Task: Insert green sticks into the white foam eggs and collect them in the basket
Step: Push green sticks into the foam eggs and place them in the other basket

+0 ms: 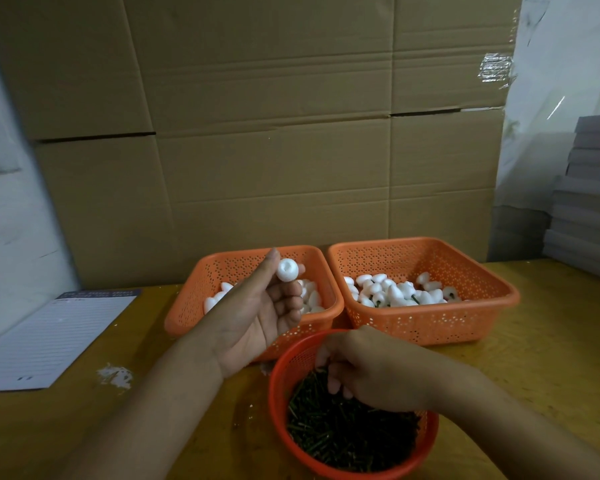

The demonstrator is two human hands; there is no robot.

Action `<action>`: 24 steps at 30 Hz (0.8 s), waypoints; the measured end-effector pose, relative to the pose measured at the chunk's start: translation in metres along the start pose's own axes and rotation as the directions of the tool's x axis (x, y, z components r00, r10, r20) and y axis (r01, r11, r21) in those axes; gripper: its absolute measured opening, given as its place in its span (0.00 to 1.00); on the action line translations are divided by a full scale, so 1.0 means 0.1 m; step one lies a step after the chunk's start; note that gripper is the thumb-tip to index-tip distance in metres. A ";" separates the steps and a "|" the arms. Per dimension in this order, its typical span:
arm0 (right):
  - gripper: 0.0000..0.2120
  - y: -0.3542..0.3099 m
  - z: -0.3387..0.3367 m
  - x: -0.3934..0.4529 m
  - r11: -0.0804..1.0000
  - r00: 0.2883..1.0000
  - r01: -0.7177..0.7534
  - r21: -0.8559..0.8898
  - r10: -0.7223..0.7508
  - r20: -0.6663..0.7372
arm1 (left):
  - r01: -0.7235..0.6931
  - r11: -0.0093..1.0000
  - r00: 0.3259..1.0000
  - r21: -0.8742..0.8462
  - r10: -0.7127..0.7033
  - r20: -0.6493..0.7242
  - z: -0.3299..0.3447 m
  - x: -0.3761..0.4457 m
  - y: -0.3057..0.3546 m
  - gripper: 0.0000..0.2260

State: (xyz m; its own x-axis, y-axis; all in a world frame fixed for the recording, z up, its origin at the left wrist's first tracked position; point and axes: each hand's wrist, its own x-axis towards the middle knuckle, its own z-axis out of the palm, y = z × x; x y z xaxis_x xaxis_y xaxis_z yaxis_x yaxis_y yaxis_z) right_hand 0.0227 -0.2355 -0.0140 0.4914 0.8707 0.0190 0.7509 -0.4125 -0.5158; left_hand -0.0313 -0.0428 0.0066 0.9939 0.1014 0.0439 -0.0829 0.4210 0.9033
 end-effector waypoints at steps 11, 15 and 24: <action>0.04 -0.08 -0.07 0.00 0.934 0.947 0.141 0.327 -0.030 -0.320 | -0.013 0.998 0.997 0.062 0.008 0.074 -0.01 -0.01 0.00 0.13; 0.04 -0.09 -0.12 0.01 0.911 0.868 0.200 0.361 0.006 -0.496 | -0.043 0.999 0.997 0.029 0.041 0.062 -0.01 -0.02 0.01 0.10; 0.10 -0.06 -0.17 0.04 0.795 0.783 0.265 0.545 0.152 -0.603 | -0.070 0.998 0.994 -0.004 0.070 0.087 -0.04 -0.02 0.03 0.15</action>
State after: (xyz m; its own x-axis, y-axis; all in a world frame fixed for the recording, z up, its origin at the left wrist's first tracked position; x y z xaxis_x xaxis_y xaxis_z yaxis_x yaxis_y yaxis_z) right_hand 0.0279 -0.2344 0.0039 0.7650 0.4576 0.4531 0.4871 0.0490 -0.8720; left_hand -0.0341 -0.0377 0.0075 0.9881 0.0516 0.1446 -0.1529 0.4161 0.8964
